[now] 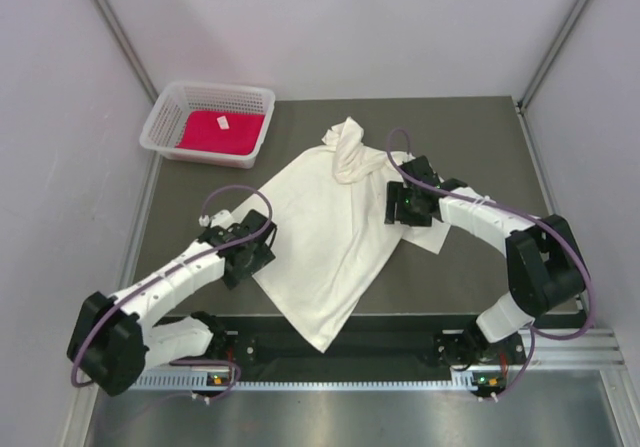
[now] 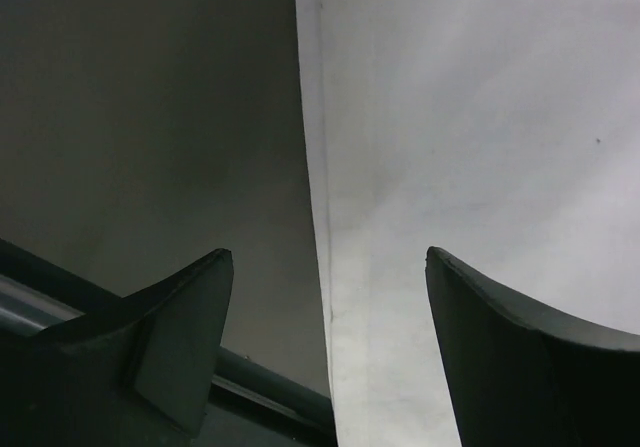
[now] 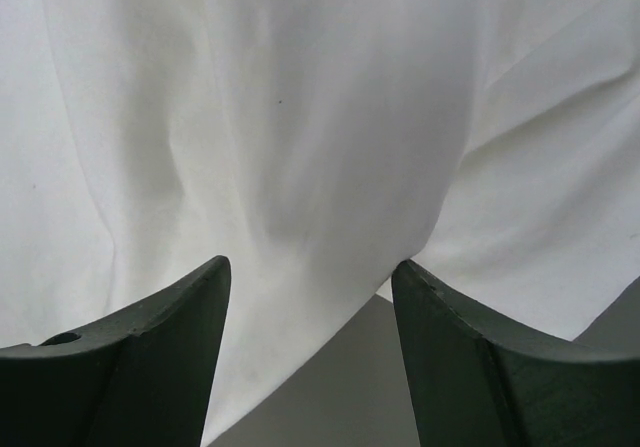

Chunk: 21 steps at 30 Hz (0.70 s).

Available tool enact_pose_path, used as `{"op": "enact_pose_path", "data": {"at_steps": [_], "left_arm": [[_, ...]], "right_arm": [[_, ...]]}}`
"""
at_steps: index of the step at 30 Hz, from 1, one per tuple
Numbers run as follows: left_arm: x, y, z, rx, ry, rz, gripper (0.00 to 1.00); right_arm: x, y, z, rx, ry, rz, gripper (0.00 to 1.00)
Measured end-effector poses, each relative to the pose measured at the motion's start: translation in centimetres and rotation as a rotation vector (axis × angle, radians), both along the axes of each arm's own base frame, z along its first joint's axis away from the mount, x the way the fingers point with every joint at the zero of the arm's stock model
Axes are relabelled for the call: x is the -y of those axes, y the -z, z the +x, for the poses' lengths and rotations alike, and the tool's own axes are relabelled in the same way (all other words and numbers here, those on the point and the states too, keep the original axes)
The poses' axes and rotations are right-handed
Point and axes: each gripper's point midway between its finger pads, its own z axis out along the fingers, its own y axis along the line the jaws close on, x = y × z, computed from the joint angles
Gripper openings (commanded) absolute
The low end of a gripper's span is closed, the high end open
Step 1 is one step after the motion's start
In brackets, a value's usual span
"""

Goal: Fold and stack the t-shirts
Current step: Flatten the tshirt out

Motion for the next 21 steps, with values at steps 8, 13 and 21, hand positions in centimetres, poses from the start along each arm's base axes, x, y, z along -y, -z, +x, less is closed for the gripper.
{"op": "enact_pose_path", "data": {"at_steps": [8,13,21], "left_arm": [[-0.2,2.5,1.7,-0.051,-0.057,0.006,0.69],[-0.3,4.4,2.9,-0.071,-0.086,-0.037,0.54],[-0.8,4.6,7.3,-0.072,-0.066,-0.069,0.00]], "right_arm": [[0.3,1.7,0.0,-0.041,0.009,-0.020,0.63],[0.4,2.9,0.3,-0.072,0.016,-0.032,0.61],[-0.4,3.4,2.4,-0.066,0.031,-0.016,0.34]]}}
